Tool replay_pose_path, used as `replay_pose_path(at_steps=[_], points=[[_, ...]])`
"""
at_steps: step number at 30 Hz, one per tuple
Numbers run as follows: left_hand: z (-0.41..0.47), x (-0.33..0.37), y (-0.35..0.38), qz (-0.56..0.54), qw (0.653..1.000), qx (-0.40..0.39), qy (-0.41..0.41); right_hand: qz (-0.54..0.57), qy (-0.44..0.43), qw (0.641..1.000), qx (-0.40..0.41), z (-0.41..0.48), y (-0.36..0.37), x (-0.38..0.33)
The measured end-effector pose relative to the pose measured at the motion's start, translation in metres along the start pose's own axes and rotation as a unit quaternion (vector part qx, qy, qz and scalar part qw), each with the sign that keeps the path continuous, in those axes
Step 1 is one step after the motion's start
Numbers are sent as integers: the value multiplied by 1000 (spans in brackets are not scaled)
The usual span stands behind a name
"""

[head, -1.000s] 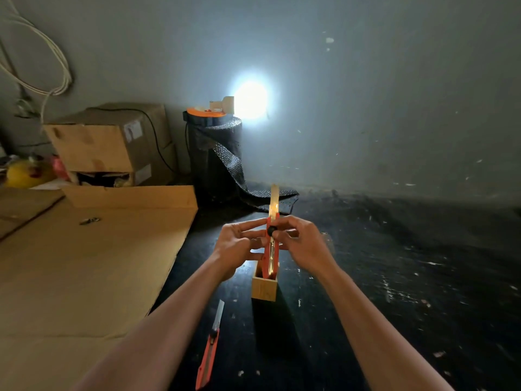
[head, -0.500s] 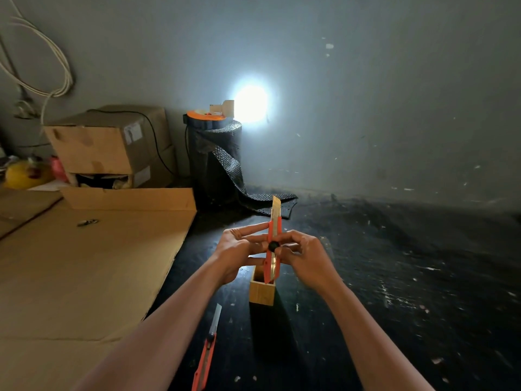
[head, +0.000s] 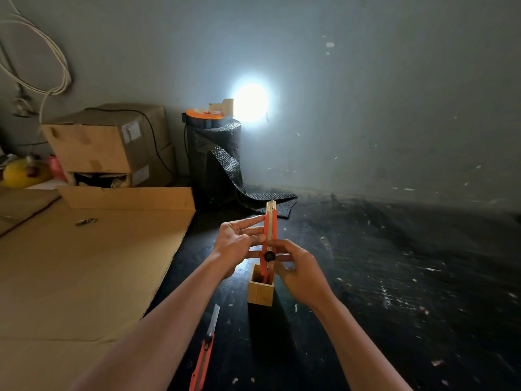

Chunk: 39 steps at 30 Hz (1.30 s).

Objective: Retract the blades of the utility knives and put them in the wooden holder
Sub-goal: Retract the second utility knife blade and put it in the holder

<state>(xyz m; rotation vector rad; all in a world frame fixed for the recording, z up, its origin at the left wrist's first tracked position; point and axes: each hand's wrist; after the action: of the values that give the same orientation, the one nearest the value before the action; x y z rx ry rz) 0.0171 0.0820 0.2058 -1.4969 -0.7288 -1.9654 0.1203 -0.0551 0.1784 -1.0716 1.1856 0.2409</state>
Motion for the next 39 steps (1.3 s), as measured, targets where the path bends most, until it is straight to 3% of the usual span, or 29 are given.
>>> replay_pose_path(at_steps=[8, 13, 24, 39], points=[[2, 5, -4, 7, 1000, -8, 15, 26, 20, 998, 56, 0, 16, -6], [4, 3, -11, 12, 1000, 5, 20, 1, -24, 998, 52, -1, 21, -5], [2, 2, -18, 30, 998, 4, 46, -6, -35, 998, 56, 0, 27, -7], [1, 1, -17, 25, 999, -1, 46, 13, -6, 998, 68, 2, 29, -7]])
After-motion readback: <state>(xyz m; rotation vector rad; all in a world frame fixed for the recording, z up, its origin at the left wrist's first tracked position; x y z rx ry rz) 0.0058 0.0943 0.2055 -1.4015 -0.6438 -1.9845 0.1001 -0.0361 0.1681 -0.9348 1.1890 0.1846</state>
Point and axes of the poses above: each hand's wrist, its own z-axis towards the middle knuckle, its own y-axis out of the palm, x = y × z, and after that the axes turned 15 degrees about y, right-handed
